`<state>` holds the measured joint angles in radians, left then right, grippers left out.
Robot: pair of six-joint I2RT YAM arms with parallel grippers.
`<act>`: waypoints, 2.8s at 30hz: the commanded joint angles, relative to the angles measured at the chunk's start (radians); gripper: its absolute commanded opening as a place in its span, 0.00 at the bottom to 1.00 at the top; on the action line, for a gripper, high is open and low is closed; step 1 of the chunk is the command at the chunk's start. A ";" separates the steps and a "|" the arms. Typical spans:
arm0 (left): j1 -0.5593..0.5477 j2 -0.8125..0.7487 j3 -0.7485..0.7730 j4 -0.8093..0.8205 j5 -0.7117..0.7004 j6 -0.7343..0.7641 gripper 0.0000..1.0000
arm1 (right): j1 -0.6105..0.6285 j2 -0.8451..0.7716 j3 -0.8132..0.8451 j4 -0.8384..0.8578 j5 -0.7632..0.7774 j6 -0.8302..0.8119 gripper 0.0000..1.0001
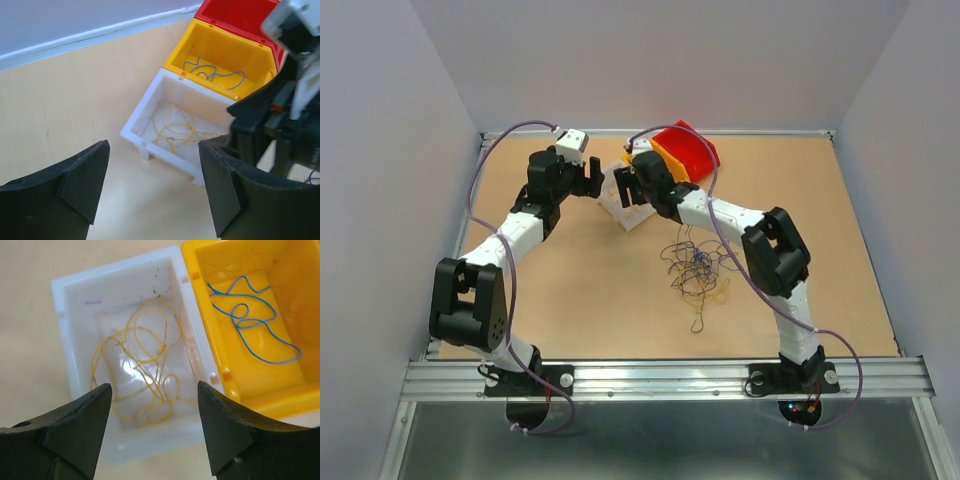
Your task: Untangle the cables
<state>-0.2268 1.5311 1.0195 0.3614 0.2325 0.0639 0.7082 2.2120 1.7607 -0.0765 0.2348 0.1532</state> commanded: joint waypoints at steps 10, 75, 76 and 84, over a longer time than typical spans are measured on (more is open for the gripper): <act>-0.045 -0.123 -0.059 0.060 0.135 0.074 0.92 | 0.007 -0.583 -0.598 0.107 0.046 0.015 0.72; -0.193 -0.490 -0.386 0.471 0.699 0.024 0.93 | 0.005 -1.155 -0.601 0.119 -0.179 0.181 0.01; -0.204 -0.491 -0.384 0.472 0.700 0.022 0.93 | 0.007 -1.155 -0.590 0.119 -0.186 0.183 0.01; -0.385 -0.525 -0.354 0.458 0.568 0.108 0.92 | 0.005 -1.131 -0.604 0.126 -0.100 0.201 0.01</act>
<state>-0.5442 1.0443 0.6357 0.7715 0.8558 0.1127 0.7082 1.0813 1.1080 -0.0071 0.0978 0.3382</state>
